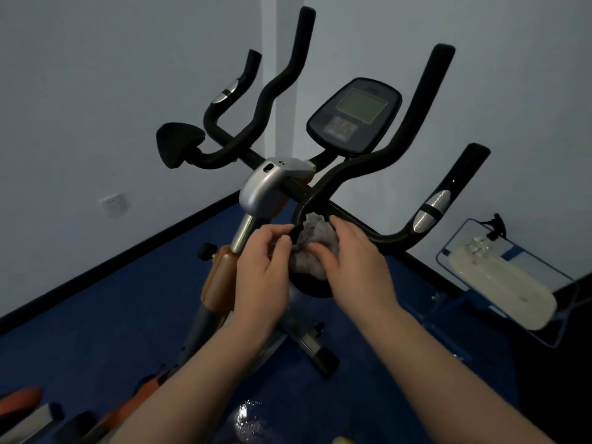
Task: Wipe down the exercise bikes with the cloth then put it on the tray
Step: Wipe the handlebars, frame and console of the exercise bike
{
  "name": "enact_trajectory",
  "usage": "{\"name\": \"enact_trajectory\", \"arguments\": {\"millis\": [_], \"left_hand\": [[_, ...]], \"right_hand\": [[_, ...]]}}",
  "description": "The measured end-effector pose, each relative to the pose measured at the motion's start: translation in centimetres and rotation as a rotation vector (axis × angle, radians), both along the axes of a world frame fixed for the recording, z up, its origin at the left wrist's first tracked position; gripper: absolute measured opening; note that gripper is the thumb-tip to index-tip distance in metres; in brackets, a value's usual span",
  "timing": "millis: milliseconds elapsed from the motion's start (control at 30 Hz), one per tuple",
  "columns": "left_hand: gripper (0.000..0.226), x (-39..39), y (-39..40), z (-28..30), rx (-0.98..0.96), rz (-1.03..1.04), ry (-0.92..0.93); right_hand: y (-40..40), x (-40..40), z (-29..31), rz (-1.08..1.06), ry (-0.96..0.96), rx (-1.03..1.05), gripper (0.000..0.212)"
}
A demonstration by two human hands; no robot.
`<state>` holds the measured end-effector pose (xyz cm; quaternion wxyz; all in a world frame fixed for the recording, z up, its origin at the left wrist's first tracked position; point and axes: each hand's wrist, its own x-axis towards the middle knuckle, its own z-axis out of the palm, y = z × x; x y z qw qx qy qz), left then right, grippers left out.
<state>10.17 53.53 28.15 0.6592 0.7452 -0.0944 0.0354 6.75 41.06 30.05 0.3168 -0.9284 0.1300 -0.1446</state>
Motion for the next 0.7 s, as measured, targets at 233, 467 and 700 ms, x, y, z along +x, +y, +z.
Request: {"name": "enact_trajectory", "arguments": {"millis": [233, 467, 700], "left_hand": [[0.021, 0.5, 0.9, 0.2, -0.019, -0.081, -0.002], [0.021, 0.6, 0.9, 0.0, -0.023, -0.089, -0.034], [0.020, 1.2, 0.8, 0.1, -0.001, -0.074, -0.044]], "right_hand": [[1.8, -2.4, -1.3, -0.274, 0.017, 0.160, 0.054], [0.9, -0.5, 0.0, -0.125, 0.025, -0.019, 0.036], [-0.5, 3.4, 1.5, 0.083, 0.145, 0.091, 0.017]]}}
